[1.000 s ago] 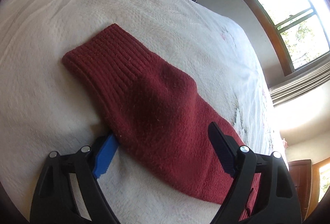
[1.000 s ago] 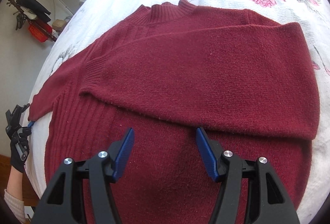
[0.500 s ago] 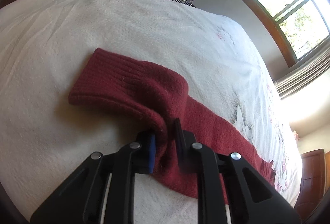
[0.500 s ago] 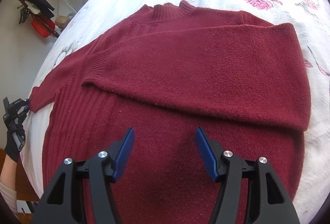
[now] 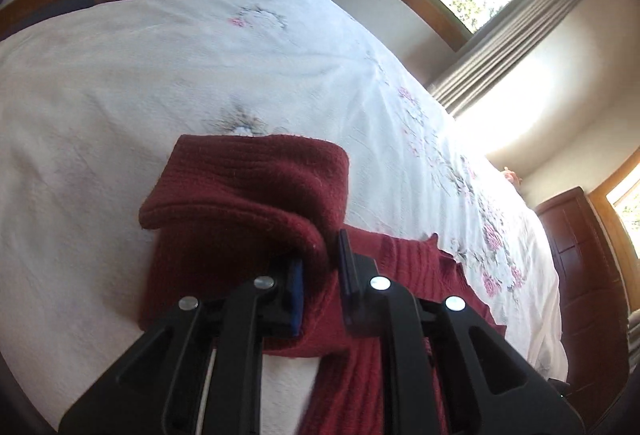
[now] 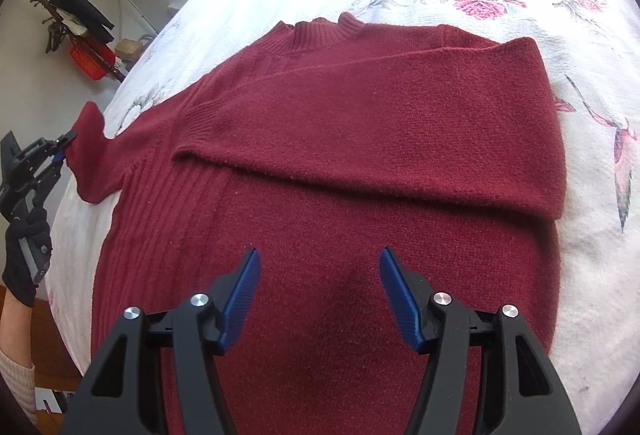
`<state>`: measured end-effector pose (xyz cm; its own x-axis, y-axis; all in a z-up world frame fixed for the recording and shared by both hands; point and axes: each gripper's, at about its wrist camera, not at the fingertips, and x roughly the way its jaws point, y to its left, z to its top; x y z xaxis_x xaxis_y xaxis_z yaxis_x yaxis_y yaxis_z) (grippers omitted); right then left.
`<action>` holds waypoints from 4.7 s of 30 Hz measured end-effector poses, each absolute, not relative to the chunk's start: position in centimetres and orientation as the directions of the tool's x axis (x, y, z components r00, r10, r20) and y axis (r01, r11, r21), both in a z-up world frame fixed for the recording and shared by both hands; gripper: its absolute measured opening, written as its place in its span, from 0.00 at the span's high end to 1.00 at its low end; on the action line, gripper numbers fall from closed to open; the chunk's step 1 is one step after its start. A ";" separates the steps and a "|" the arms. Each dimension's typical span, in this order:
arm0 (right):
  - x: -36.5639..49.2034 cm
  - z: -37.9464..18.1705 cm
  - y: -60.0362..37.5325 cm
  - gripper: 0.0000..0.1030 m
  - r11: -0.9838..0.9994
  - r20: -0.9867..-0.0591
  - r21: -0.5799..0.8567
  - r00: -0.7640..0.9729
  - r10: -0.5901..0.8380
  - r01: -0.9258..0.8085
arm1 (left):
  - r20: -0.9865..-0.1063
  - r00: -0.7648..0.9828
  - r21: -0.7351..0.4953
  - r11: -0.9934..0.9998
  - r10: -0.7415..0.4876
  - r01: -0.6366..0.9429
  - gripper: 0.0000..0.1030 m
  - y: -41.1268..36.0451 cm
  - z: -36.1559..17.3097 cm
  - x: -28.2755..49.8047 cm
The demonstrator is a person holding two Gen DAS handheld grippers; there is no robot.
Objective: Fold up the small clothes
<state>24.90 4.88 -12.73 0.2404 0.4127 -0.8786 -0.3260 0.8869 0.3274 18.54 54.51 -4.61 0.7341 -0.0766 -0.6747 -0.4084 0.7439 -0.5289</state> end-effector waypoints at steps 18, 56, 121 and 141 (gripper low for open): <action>23.6 -14.1 -0.1 0.40 0.898 -0.885 0.339 0.230 0.406 -0.280 | -0.785 0.578 -0.502 0.775 -0.223 -0.383 0.87 41.4 -13.8 23.5; 32.4 -15.9 29.4 0.39 0.782 -0.814 0.578 -0.097 0.573 -0.234 | -0.890 0.453 -0.260 0.866 -0.043 -0.428 0.58 52.1 -12.7 19.2; 34.8 -10.8 6.6 0.75 0.923 -0.899 0.299 0.252 0.358 -0.242 | -0.894 0.432 -0.245 0.935 -0.115 -0.258 0.50 40.6 -14.8 25.3; 34.7 -16.4 -0.3 0.92 0.950 -0.928 0.298 0.207 0.311 -0.090 | -0.906 0.417 -0.191 0.953 -0.079 -0.234 0.48 39.6 -15.1 25.6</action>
<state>34.74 -0.34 -16.43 0.2065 0.3106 -0.9278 -0.0903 0.9503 0.2980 25.62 39.64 -15.10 0.4167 -0.0791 -0.9056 -0.2337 0.9534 -0.1908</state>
